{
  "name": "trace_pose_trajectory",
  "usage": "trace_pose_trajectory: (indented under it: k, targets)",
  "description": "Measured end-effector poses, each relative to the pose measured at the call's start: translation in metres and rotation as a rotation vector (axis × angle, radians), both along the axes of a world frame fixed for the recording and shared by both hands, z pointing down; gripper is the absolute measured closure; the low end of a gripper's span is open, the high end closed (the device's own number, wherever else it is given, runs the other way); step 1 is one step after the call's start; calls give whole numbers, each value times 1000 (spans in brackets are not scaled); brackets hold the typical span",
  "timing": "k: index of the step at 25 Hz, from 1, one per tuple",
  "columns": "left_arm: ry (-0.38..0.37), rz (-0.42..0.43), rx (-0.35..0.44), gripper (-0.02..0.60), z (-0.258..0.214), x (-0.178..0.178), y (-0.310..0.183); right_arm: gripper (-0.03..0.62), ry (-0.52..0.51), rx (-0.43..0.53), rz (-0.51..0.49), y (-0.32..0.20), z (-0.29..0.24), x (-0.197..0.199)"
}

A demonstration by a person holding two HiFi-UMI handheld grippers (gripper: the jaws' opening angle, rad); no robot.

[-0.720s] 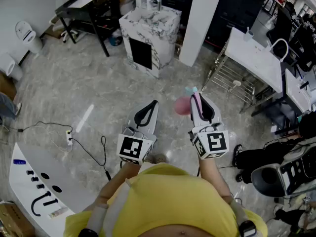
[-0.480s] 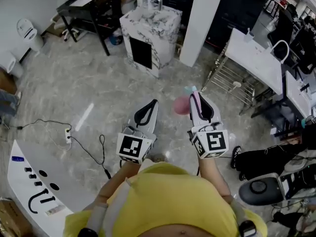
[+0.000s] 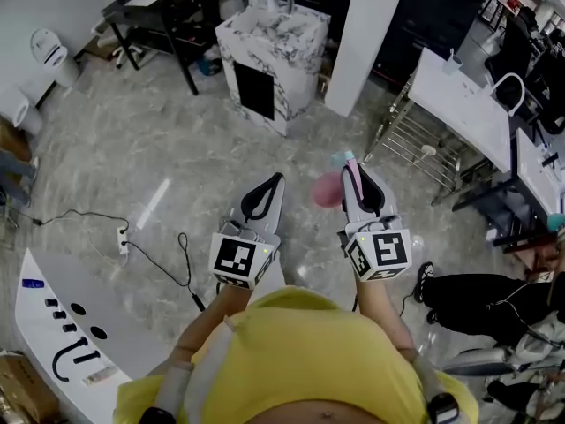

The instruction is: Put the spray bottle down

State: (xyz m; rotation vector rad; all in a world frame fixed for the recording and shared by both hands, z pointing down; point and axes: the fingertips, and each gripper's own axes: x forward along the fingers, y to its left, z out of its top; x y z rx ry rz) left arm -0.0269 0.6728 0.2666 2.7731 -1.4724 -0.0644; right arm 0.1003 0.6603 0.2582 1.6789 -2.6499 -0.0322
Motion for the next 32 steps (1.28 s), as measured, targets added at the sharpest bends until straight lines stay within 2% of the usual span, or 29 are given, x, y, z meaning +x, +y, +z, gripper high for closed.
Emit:
trace_pose_trajectory:
  k: [7, 22, 32]
  targets:
    - [9, 12, 8, 575, 10, -12, -69, 530, 9, 0, 10, -63, 13, -13]
    - [18, 59, 9, 575, 11, -50, -283, 530, 18, 15, 54, -273, 10, -52]
    - [25, 105, -5, 577, 22, -65, -377, 530, 24, 14, 97, -365, 14, -68]
